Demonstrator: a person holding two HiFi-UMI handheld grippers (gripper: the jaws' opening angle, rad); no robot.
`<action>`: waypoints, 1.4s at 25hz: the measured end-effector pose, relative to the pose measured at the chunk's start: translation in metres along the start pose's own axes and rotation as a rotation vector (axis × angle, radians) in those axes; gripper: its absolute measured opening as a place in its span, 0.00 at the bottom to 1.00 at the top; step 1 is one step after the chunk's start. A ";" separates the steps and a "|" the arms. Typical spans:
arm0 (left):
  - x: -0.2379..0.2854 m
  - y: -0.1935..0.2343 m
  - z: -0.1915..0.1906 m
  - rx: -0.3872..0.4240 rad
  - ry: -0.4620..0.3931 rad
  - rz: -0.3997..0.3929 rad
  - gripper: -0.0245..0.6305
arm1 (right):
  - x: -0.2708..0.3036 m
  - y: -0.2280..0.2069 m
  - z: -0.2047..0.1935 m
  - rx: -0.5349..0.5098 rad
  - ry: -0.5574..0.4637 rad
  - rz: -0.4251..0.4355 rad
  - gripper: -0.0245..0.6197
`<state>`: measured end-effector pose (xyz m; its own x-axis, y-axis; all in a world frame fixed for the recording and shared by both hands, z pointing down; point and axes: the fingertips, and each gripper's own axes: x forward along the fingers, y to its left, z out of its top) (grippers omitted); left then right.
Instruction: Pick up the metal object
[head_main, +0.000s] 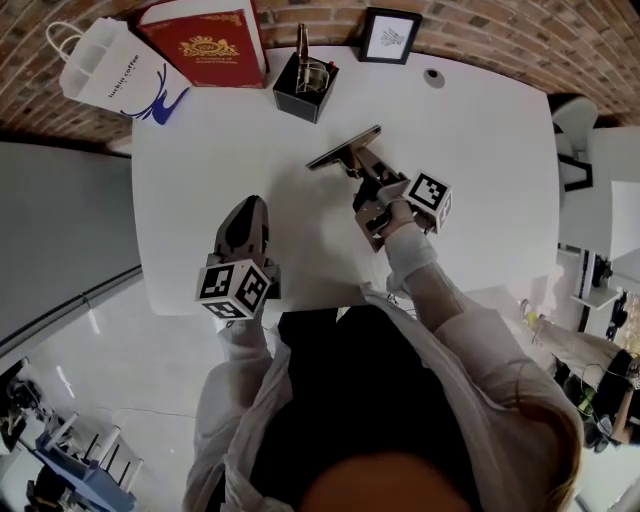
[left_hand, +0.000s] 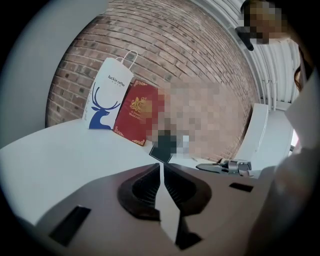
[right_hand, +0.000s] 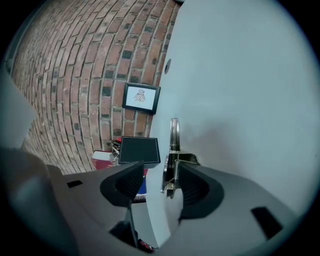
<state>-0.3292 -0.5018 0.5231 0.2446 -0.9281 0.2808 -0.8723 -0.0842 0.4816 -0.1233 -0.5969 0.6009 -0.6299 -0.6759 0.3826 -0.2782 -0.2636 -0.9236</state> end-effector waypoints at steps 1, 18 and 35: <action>0.000 0.000 -0.002 -0.001 0.002 0.000 0.09 | 0.001 -0.002 -0.001 0.014 -0.003 -0.012 0.39; -0.021 -0.008 -0.018 0.000 0.006 0.020 0.09 | -0.017 -0.004 -0.005 0.040 -0.012 0.010 0.05; -0.084 -0.090 -0.025 0.077 -0.063 -0.012 0.09 | -0.122 0.050 -0.015 -0.189 0.015 0.227 0.05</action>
<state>-0.2603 -0.4070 0.4766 0.2308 -0.9475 0.2215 -0.8998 -0.1212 0.4192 -0.0715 -0.5172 0.5085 -0.7015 -0.6925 0.1684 -0.2582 0.0267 -0.9657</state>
